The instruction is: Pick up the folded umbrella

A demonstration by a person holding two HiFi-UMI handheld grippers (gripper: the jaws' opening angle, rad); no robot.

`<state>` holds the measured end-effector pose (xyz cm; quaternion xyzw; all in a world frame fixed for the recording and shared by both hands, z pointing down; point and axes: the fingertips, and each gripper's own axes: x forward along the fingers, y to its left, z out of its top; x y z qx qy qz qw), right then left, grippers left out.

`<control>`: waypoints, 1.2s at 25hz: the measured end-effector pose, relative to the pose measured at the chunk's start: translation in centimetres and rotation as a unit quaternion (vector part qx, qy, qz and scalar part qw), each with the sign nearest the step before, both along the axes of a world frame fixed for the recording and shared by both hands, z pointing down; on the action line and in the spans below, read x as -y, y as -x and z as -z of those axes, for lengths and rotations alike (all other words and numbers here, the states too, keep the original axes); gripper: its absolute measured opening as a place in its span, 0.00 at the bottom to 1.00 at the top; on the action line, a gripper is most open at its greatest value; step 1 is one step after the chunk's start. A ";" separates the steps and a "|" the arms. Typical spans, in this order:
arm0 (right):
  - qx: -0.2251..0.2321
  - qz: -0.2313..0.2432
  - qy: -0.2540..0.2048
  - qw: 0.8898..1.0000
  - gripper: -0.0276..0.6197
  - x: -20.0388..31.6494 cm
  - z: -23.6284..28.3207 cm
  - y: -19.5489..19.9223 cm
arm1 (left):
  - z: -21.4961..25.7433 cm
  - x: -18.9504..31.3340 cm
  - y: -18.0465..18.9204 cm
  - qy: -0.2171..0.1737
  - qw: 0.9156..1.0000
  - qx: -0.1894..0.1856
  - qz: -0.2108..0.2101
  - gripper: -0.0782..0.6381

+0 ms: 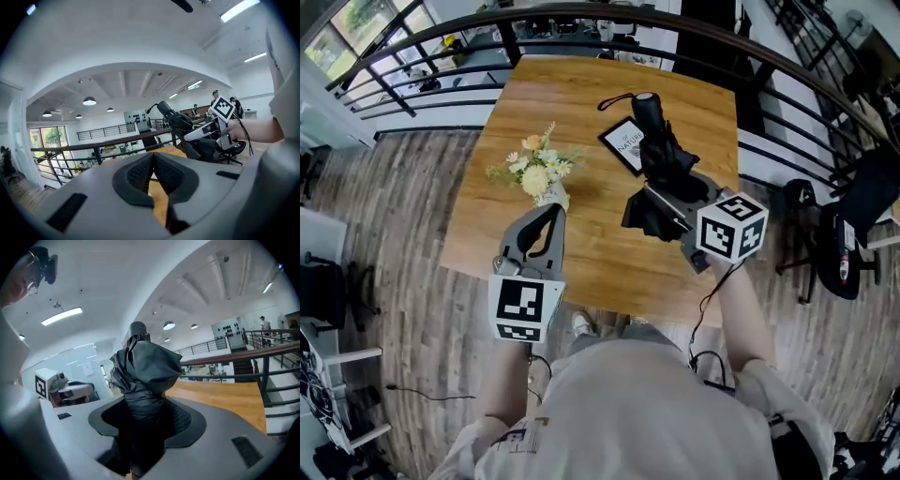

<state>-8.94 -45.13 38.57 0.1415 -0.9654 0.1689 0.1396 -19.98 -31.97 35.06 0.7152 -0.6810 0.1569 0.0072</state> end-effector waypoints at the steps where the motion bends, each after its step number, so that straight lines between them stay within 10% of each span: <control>1: 0.017 -0.007 -0.014 1.000 0.44 -0.1 2.1 -0.1 | 1.6 0.2 0.2 -0.020 1.000 0.005 -0.001 0.13; 15: 0.167 -0.090 -0.195 0.962 0.45 -6.5 22.0 -4.7 | 16.8 -2.7 -0.4 -0.171 0.984 0.038 -0.017 0.13; 30: 0.139 -0.146 -0.179 0.963 0.45 -9.3 16.8 -9.0 | 12.6 -4.4 -0.6 -0.142 0.989 0.035 -0.017 0.13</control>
